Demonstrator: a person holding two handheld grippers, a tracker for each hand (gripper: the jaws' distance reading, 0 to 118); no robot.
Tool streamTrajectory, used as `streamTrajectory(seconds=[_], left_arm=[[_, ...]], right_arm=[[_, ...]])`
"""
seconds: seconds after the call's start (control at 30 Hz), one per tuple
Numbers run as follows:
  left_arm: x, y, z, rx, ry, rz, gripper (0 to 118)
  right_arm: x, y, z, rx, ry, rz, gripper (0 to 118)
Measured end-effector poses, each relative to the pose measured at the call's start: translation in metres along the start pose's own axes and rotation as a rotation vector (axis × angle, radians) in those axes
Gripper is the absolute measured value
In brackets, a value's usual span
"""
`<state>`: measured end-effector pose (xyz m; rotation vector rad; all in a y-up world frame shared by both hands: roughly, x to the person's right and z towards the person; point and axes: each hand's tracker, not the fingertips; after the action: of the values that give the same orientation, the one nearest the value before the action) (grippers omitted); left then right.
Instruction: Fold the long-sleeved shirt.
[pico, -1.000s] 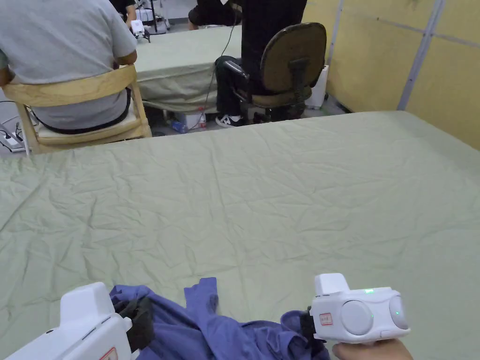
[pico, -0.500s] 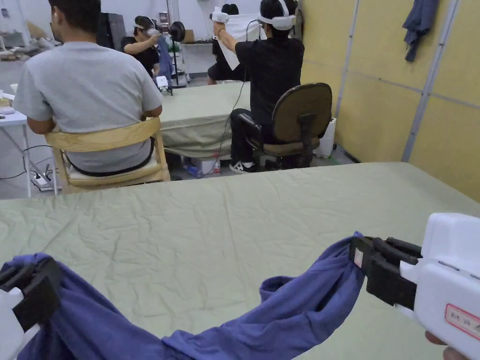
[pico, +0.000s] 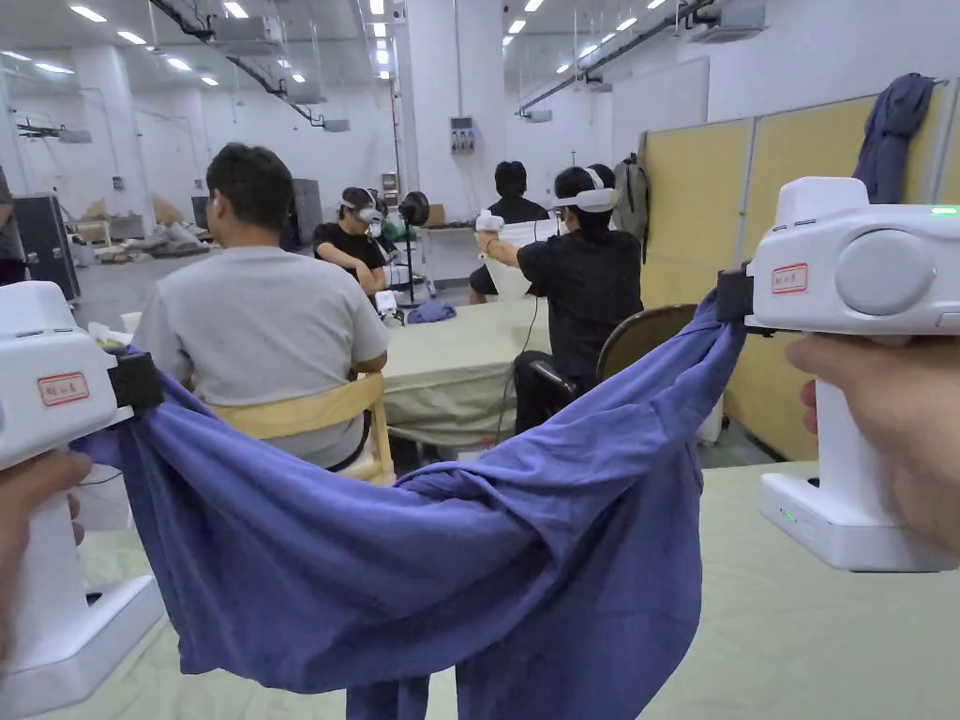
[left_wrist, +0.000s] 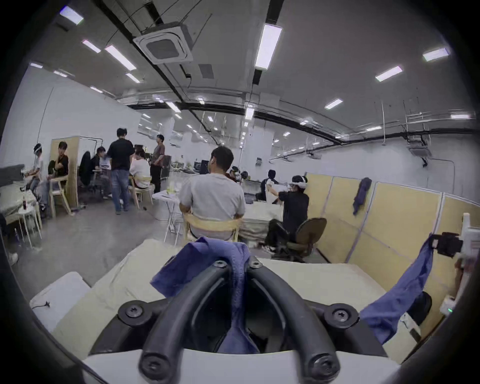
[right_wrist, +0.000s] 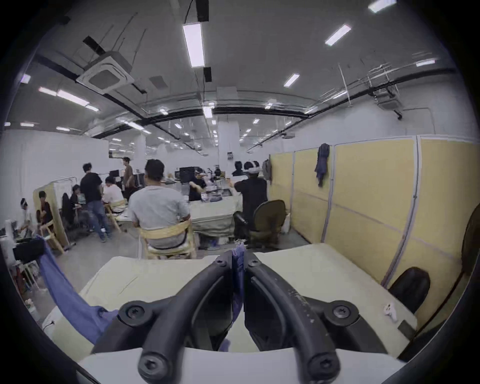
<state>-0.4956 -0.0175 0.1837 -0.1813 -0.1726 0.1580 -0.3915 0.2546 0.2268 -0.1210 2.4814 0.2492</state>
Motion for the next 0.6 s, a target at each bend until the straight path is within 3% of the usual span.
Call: streamTrajectory(seconds=[0.1, 0.33, 0.6], left_arm=[[-0.008, 0.004, 0.025, -0.017, -0.012, 0.017, 6], [-0.028, -0.032, 0.149, -0.07, 0.017, 0.084, 6], [-0.088, -0.097, 0.248, -0.156, 0.047, 0.064, 6]], right_arm=[[0.002, 0.032, -0.043, -0.026, -0.054, -0.021, 8], [0.015, 0.081, -0.12, -0.033, -0.139, -0.076, 8], [0.028, 0.048, -0.198, -0.084, -0.186, -0.063, 8]])
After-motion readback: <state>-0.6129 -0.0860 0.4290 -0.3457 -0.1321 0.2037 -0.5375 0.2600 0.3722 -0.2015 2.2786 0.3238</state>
